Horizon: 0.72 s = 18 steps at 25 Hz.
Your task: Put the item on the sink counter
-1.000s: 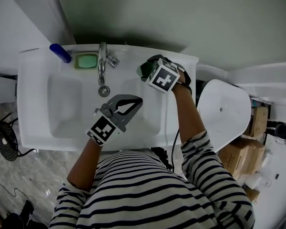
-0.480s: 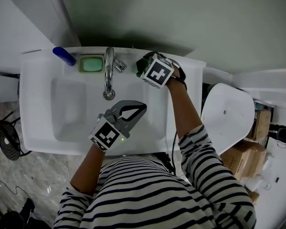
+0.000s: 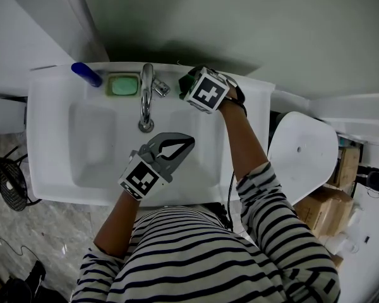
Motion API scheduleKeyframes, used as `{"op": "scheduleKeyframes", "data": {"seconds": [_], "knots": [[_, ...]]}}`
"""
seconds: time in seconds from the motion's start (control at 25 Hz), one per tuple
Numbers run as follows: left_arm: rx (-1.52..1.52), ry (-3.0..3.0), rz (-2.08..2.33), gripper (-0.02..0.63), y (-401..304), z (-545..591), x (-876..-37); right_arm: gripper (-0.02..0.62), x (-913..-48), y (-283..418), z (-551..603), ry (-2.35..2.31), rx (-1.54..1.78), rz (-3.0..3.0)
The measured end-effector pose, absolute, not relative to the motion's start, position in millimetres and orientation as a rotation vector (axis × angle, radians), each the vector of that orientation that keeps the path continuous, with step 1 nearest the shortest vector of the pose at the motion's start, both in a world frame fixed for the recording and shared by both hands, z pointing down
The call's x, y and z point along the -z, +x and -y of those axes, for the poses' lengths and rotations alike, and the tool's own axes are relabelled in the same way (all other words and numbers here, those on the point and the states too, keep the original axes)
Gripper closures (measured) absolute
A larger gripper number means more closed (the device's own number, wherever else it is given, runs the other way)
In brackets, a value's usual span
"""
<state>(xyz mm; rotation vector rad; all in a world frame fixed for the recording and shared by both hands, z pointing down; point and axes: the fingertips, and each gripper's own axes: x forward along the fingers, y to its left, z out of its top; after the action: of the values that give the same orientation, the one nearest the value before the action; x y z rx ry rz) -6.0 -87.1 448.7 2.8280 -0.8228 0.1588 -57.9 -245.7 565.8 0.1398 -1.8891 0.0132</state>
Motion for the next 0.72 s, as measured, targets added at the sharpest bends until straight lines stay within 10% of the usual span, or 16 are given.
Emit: {"op": "scheduleKeyframes", "data": {"seconds": [0.72], "knots": [[-0.177, 2.83, 0.821, 0.603, -3.0, 83.1, -448.7, 0.285, -556.0, -57.8, 248.0, 0.203, -0.038, 2.011]]}}
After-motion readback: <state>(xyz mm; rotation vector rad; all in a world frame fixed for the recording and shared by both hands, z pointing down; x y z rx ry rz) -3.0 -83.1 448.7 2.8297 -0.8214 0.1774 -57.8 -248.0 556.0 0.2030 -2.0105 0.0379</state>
